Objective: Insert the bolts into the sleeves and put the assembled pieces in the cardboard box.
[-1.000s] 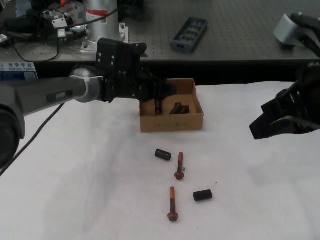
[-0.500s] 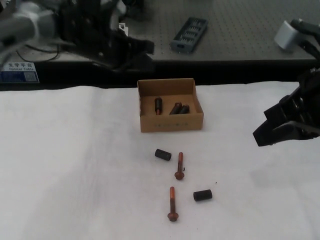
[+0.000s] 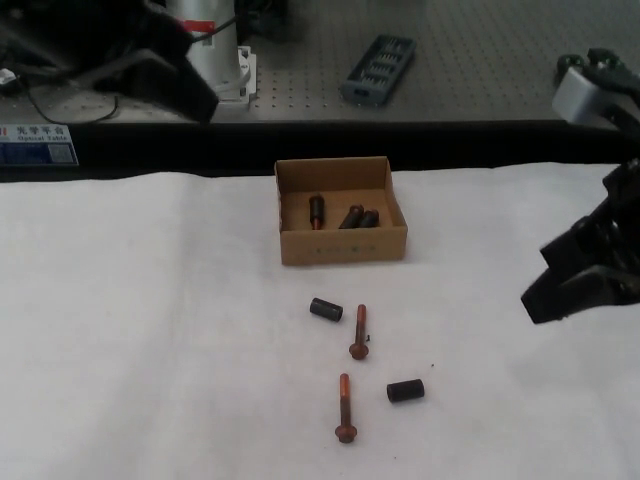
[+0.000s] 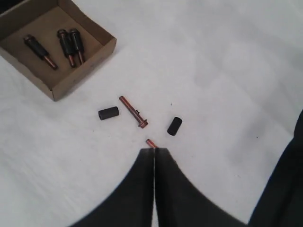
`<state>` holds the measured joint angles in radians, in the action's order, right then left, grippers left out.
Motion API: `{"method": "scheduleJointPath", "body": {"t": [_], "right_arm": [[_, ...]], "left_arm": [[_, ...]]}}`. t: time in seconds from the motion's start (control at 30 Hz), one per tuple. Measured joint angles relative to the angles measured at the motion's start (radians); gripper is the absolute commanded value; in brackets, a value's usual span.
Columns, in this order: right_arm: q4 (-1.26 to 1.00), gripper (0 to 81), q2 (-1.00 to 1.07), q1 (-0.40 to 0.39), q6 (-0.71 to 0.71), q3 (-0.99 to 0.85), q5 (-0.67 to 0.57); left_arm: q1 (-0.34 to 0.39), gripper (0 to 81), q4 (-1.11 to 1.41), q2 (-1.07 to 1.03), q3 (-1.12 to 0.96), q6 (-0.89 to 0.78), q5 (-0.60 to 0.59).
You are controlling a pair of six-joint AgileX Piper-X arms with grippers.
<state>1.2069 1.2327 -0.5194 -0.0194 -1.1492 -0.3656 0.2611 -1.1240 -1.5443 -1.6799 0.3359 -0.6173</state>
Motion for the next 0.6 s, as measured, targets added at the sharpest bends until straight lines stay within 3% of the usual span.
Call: {"method": "scheduleJointPath", "body": {"t": [0.37,0.6], "right_arm": [[0.052,2.9,0.000,0.000,0.367,0.000,0.000],[0.023,2.9,0.000,0.000,0.496,0.000,0.000]], "left_arm": [[0.000,0.7,0.023,0.381,0.440,0.005,0.007],[0.000,0.7,0.027,0.644,0.619,-0.007,0.007]]}}
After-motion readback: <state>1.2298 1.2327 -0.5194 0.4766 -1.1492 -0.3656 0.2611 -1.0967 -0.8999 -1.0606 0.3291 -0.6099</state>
